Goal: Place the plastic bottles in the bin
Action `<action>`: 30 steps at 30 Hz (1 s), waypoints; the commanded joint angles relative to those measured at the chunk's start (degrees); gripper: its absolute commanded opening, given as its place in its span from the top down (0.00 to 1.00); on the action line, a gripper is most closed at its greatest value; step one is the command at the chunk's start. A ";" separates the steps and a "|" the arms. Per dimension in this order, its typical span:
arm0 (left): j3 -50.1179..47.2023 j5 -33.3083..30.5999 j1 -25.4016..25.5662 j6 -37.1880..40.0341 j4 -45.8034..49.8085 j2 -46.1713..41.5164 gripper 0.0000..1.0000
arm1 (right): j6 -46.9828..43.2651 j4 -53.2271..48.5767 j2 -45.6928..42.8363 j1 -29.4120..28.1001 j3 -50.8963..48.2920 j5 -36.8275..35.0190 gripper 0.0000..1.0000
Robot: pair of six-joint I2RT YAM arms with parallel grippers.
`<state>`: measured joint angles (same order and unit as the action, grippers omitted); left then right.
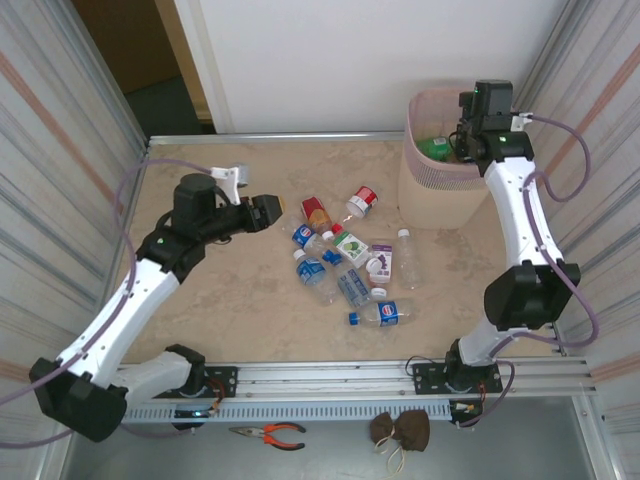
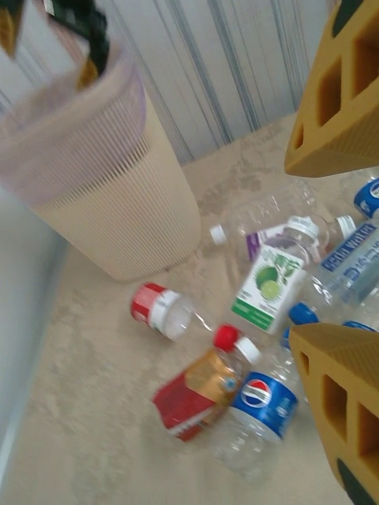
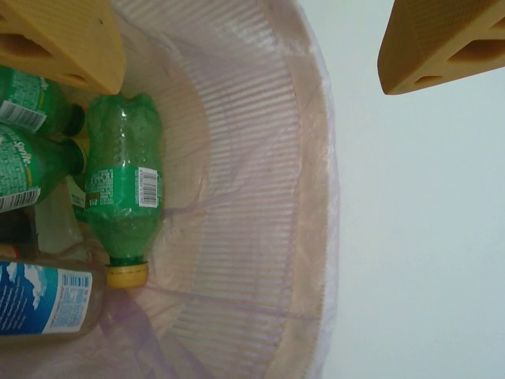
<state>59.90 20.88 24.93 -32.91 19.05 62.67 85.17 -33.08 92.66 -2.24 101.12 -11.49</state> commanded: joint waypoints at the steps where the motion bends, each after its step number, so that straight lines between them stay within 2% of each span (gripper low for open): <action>1: 2.22 -5.03 1.37 -3.50 6.48 3.21 0.49 | -6.65 -0.86 -5.38 0.14 -1.55 0.13 0.18; 6: 1.12 -9.29 3.48 -10.35 8.42 7.81 0.50 | -8.89 -0.65 -11.45 0.55 -6.66 -1.61 0.18; 16: -3.27 -5.65 4.01 -16.89 2.22 16.44 0.49 | -10.28 -0.23 -19.44 2.32 -13.08 -2.22 0.19; 30: -3.91 -0.83 3.06 -19.40 -3.32 29.98 0.50 | -10.37 -0.24 -21.52 3.97 -15.17 -1.52 0.19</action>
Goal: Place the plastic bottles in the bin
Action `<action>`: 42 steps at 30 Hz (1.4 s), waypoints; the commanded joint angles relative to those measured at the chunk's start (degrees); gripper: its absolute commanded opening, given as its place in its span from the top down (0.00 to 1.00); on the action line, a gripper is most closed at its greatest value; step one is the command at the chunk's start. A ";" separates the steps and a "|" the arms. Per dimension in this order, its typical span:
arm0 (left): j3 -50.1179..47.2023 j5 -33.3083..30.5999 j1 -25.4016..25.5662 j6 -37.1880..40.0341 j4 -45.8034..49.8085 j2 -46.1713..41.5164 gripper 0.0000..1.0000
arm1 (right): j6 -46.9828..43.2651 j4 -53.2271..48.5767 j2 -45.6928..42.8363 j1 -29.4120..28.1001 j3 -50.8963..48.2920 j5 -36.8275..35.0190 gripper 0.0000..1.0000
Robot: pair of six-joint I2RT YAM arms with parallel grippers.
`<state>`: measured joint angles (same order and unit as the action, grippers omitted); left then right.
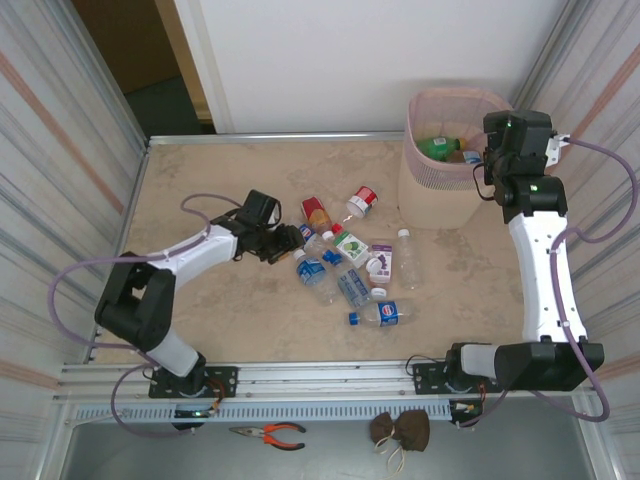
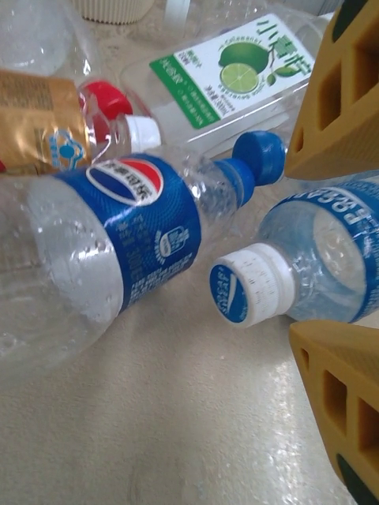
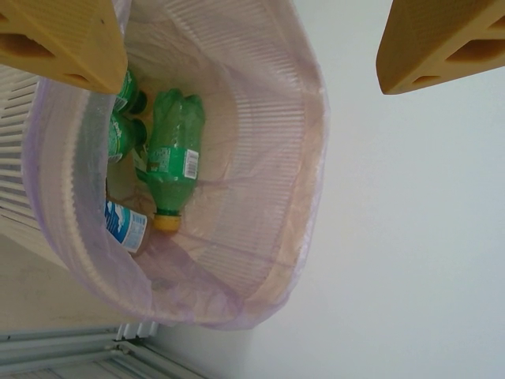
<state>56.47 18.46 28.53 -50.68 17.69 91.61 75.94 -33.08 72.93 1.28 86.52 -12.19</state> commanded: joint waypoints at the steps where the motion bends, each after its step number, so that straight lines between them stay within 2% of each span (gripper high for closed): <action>1: -0.64 2.01 -0.72 -1.87 -2.55 1.73 0.50 | -1.23 -0.23 -1.82 0.48 -0.57 -0.83 0.19; 8: -1.12 3.00 -1.18 -3.30 -4.11 4.71 0.53 | -1.23 -0.23 -2.04 0.66 -0.31 -0.73 0.19; 20: -3.29 5.32 -2.08 -6.33 -8.16 7.74 0.52 | -1.31 -0.51 -2.70 0.88 -0.21 -0.68 0.19; 22: -3.70 5.94 -2.10 -7.00 -9.45 8.10 0.57 | -1.58 -0.41 -2.82 0.97 -0.22 -0.80 0.19; 28: -4.76 6.84 -2.40 -8.81 -12.29 8.52 0.58 | -1.67 -0.41 -3.14 1.02 -0.43 -1.08 0.19; 42: -6.18 6.80 -2.97 -9.12 -13.13 4.82 0.72 | -1.91 -0.67 -4.11 1.19 -0.46 -1.09 0.19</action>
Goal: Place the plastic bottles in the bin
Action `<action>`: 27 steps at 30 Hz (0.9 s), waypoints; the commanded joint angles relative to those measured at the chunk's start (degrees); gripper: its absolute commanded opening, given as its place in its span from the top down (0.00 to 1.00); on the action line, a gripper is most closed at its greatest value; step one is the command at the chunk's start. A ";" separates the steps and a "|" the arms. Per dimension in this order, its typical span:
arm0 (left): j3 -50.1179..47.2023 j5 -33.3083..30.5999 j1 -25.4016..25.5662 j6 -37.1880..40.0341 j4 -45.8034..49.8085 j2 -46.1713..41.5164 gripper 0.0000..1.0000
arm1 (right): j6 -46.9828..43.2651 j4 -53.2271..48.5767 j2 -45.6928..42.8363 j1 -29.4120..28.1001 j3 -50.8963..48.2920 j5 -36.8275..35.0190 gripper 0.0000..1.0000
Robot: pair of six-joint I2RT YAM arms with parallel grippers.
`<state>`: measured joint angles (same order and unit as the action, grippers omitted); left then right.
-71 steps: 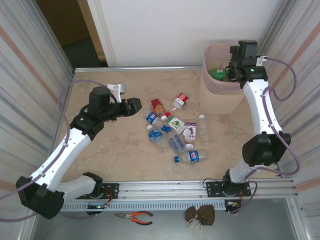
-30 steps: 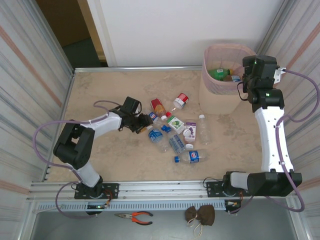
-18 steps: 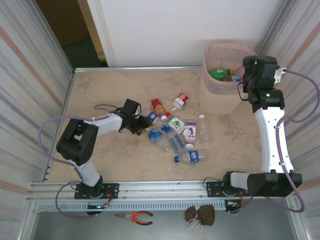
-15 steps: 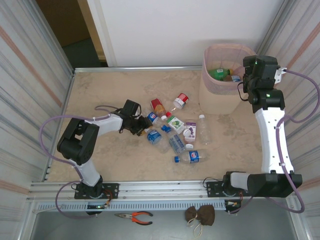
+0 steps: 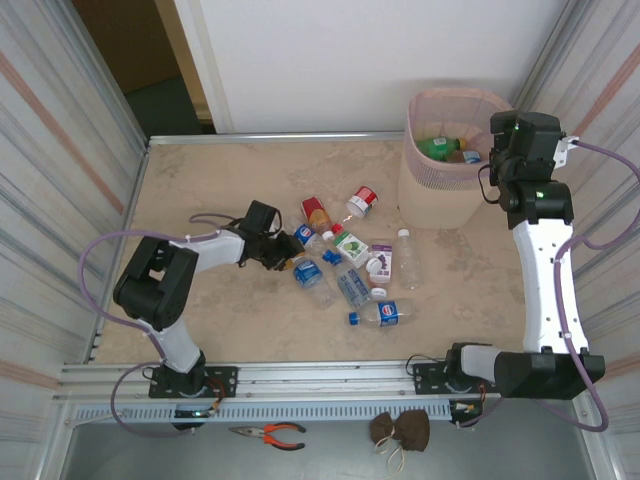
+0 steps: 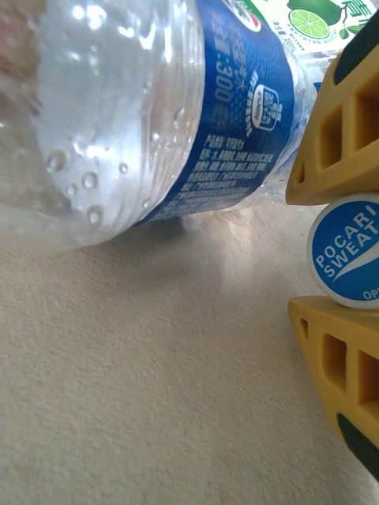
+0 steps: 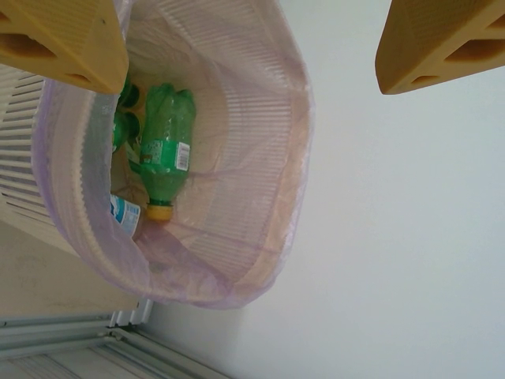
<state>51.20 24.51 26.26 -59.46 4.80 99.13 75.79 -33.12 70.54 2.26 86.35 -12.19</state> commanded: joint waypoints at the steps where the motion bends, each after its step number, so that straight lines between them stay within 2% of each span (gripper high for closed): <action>1: -1.08 0.71 -0.81 -0.19 -0.19 -3.66 0.72 | -1.99 -0.58 -1.86 0.20 -0.32 -1.09 0.19; 7: -0.38 -1.14 -0.95 3.24 3.80 -11.61 0.75 | -6.26 3.43 -3.92 0.22 -2.53 0.52 0.21; 12: 2.30 -1.93 -1.01 10.41 8.07 -18.87 0.78 | -16.80 13.17 -7.39 0.24 -7.45 6.48 0.23; 17: 4.49 -0.83 -1.04 18.04 8.21 -25.73 0.82 | -27.25 21.83 -10.00 0.21 -10.55 18.06 0.25; 22: 5.18 2.14 -1.11 23.94 3.92 -31.39 0.87 | -33.09 26.92 -10.72 -0.29 -11.36 32.08 0.25; 27: 6.51 7.13 -0.99 27.98 -0.17 -34.86 0.92 | -41.84 28.82 -11.28 -3.98 -11.66 44.02 0.25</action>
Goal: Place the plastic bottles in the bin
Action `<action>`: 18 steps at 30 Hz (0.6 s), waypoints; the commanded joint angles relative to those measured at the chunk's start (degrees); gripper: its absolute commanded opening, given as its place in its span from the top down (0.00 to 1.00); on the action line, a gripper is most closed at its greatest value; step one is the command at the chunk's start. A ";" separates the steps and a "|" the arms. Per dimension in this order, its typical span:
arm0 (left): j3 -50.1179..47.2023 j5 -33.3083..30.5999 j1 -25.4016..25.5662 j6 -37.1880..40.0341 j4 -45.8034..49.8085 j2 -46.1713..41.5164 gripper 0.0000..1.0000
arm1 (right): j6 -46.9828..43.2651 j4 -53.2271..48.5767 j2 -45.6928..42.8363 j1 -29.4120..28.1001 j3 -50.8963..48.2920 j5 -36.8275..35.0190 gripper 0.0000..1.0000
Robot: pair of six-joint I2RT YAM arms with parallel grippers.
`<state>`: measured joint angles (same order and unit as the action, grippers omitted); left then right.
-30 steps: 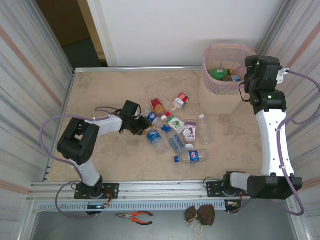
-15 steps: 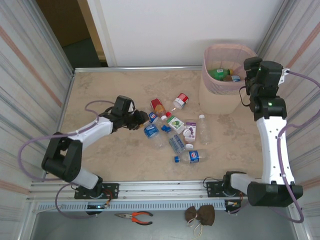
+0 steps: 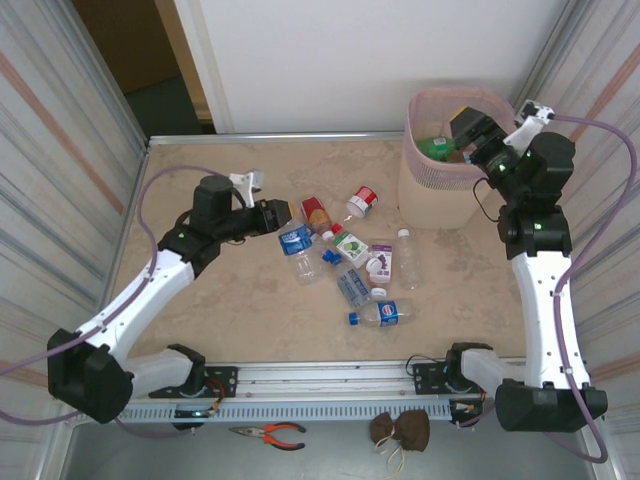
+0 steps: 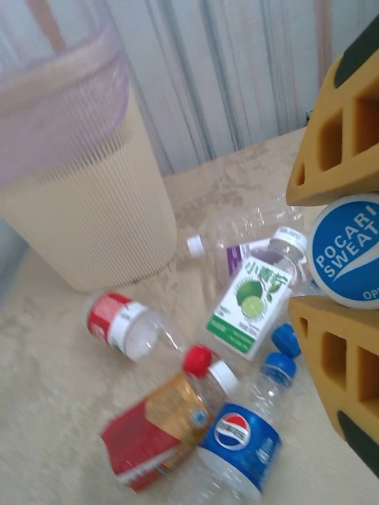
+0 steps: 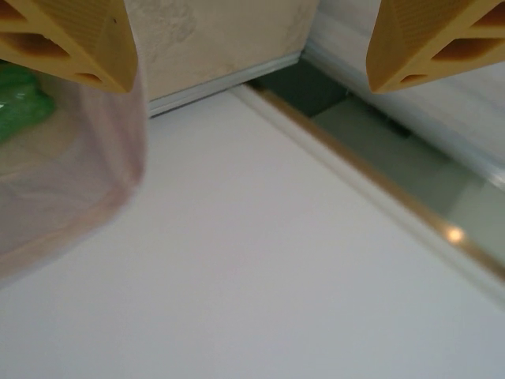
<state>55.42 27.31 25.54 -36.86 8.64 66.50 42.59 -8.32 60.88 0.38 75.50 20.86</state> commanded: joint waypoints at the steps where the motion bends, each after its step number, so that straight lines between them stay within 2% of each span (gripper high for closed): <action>1: 2.50 5.62 -0.23 6.07 -4.97 -2.67 0.93 | -10.71 4.01 -1.88 -3.67 -1.02 11.97 0.25; 8: 3.93 12.75 -0.23 9.91 -9.36 -5.20 0.94 | -25.23 3.14 -2.63 -17.06 -3.19 14.22 0.24; 11: 3.99 14.80 -0.23 10.73 -11.37 -6.64 0.99 | -30.70 0.82 -2.03 -22.27 -3.44 15.98 0.22; 18: 4.43 16.85 -0.15 12.11 -13.74 -9.16 1.00 | -33.66 -1.58 1.16 -31.79 -4.37 14.16 0.19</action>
<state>57.76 41.58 25.54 -26.94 -1.74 59.05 12.69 -8.91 61.21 -29.15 71.94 34.76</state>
